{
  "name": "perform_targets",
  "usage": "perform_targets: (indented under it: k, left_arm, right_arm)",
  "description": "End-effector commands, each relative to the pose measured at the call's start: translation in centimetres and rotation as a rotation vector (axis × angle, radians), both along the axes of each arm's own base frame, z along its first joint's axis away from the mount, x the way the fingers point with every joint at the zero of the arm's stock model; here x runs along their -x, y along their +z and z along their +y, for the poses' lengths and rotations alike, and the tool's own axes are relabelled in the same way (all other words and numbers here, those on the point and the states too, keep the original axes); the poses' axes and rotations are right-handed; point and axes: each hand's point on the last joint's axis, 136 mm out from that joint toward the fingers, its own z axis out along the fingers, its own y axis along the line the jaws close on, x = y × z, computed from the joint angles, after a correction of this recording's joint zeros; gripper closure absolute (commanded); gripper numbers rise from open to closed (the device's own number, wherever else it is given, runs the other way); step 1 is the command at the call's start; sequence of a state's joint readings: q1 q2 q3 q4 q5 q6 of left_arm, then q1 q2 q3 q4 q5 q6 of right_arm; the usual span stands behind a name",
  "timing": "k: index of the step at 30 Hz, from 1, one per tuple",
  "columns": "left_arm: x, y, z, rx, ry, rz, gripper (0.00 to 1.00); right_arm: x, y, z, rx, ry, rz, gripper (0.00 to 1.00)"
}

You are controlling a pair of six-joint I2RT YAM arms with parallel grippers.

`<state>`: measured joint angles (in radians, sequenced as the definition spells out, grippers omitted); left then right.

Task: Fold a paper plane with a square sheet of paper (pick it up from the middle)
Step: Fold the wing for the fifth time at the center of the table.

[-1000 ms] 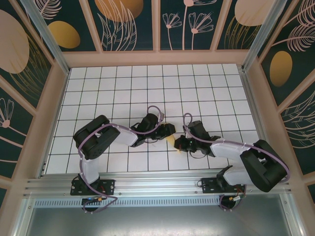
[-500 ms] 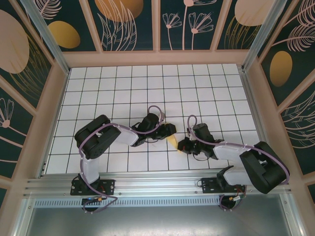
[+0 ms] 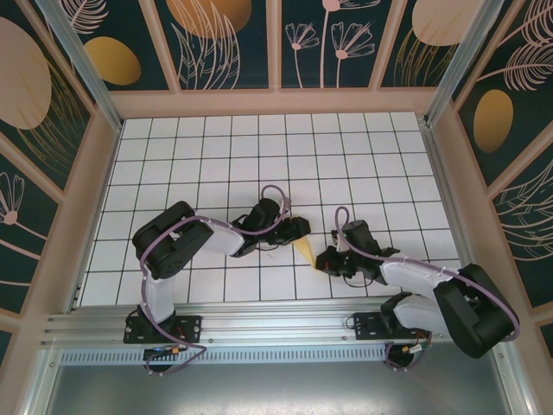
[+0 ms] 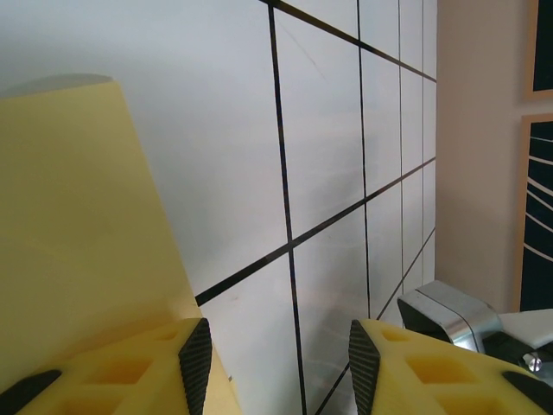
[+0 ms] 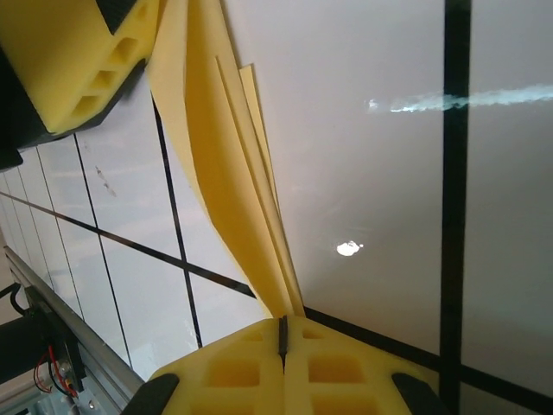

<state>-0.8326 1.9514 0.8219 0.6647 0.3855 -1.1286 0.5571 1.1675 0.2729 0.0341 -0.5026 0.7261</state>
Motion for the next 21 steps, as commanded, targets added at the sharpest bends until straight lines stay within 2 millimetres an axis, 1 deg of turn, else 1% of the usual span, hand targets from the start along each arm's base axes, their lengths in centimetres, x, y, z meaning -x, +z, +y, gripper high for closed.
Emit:
perform_targets:
  k: [1,4,7,12,14,16,18,19,21]
  left_arm:
    - [0.5,-2.3,0.5,-0.071,-0.014,0.035,0.52]
    - [0.5,-2.2,0.5,-0.068,-0.015,0.035,0.52]
    - [0.5,-2.2,0.4,-0.07,-0.018,0.035,0.52]
    - [0.5,-2.3,0.4,-0.071,-0.02,0.036,0.52]
    - [0.6,-2.3,0.4,-0.072,-0.021,0.037,0.52]
    - [0.5,-2.1,0.4,-0.069,-0.02,0.035,0.52]
    - [0.6,-2.2,0.4,-0.072,-0.024,0.035,0.52]
    - [0.6,-2.2,0.4,-0.074,-0.024,0.035,0.52]
    - [0.6,-2.3,0.5,-0.078,-0.024,0.034,0.52]
  right_arm:
    - [-1.2,2.3,0.2,-0.001,-0.001,-0.066,0.94]
    - [-1.9,4.0,0.8,-0.027,0.017,-0.103,0.93]
    - [-1.7,4.6,2.0,-0.089,0.058,-0.091,0.93]
    - [-0.9,2.9,2.9,-0.097,0.114,-0.022,0.92]
    - [-0.8,1.6,2.4,-0.058,0.103,0.003,0.93]
    - [-0.7,0.2,1.5,-0.003,0.081,0.036,0.93]
    - [-0.3,-0.5,1.2,0.009,0.077,0.055,0.93]
    - [-0.7,-0.7,0.5,0.011,0.046,0.066,0.93]
    - [-0.3,-1.3,0.0,0.024,0.036,0.083,0.93]
